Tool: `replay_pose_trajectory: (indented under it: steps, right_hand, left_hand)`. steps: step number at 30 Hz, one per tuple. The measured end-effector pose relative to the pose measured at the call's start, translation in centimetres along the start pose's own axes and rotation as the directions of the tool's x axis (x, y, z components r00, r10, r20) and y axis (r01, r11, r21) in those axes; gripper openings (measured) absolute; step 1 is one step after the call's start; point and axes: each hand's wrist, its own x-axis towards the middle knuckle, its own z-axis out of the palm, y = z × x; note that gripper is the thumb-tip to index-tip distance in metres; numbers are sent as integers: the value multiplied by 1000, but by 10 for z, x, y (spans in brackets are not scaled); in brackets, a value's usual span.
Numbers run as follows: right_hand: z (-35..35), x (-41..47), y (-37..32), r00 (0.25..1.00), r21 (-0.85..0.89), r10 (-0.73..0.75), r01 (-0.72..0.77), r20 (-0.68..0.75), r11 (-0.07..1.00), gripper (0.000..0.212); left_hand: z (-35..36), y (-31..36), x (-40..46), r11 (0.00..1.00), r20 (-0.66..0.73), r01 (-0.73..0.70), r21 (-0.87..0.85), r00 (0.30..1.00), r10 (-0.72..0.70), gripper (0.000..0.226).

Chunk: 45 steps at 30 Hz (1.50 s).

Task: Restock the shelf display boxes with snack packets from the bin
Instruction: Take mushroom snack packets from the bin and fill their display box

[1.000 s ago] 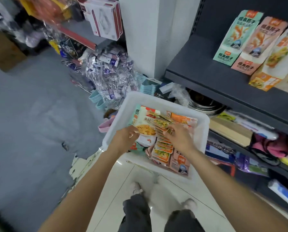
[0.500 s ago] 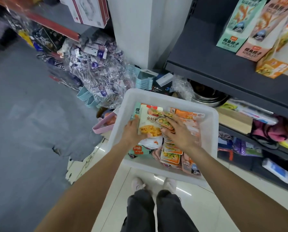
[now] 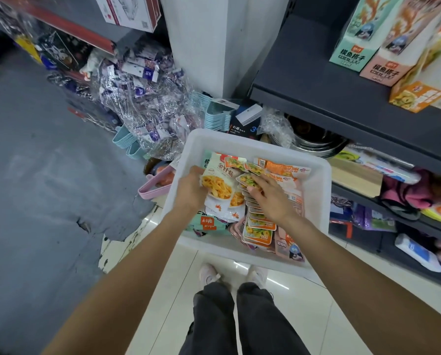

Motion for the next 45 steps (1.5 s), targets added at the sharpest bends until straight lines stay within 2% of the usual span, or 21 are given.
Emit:
replay_pose_trajectory:
  steps: [3, 5, 8, 10, 13, 15, 17, 19, 22, 24, 26, 31, 39, 45]
  right_hand:
    - [-6, 0, -10, 998, 50, -22, 26, -65, 998, 48]
    - [-9, 0, -20, 992, 132, -42, 58, -120, 990, 46]
    - [-15, -1, -41, 993, 388, -11, 56, -119, 920, 42]
    - [-20, -2, -51, 995, 564, 39, 22, -96, 825, 36]
    - [-27, 0, -52, 975, 715, 161, -5, -150, 699, 15]
    - [-32, 0, -43, 958, 748, 221, -12, -181, 664, 14]
    - [-36, -3, -32, 952, 787, 252, -21, -172, 617, 14]
    - [-38, -6, -21, 942, 800, 283, -29, -179, 599, 14]
    - [-38, -12, -10, 932, 798, 317, -54, -176, 601, 14]
    - [-38, -15, -8, 933, 810, 324, -67, -155, 582, 15]
    - [-38, -16, -8, 937, 810, 321, -79, -140, 581, 16]
    - [-36, -14, -8, 934, 813, 336, -102, -119, 573, 20]
    - [-32, -20, -23, 942, 817, 310, -77, -128, 571, 25]
    - [-39, -26, -43, 949, 869, 290, -37, -125, 494, 13]
  left_hand:
    - [-19, -4, -10, 989, -144, 5, -150, 989, -26, 33]
    - [-30, -5, -16, 951, -184, -32, -309, 983, -27, 33]
    - [-39, 4, -24, 841, -129, -57, -538, 992, -15, 34]
    - [-36, 13, -29, 799, -71, -49, -600, 997, 8, 34]
    - [-23, 21, -32, 801, 19, -28, -598, 999, 50, 34]
    - [-15, 20, -28, 825, 69, -17, -565, 995, 68, 29]
    - [-9, 16, -19, 889, 79, -52, -455, 992, 99, 26]
    - [-4, 8, -9, 939, 59, -42, -341, 996, 65, 33]
    - [7, -4, 1, 980, 94, 74, -183, 994, -58, 34]
    - [18, -12, 3, 996, 139, 87, 30, 986, -90, 44]
    - [25, -13, 4, 986, 122, 96, 135, 986, -113, 52]
    - [20, -5, 1, 995, 69, 100, 1, 993, -99, 35]
    - [-3, -8, -16, 984, -43, 53, -169, 997, -61, 44]
    - [-40, -8, -30, 914, -109, -23, -405, 994, -23, 38]
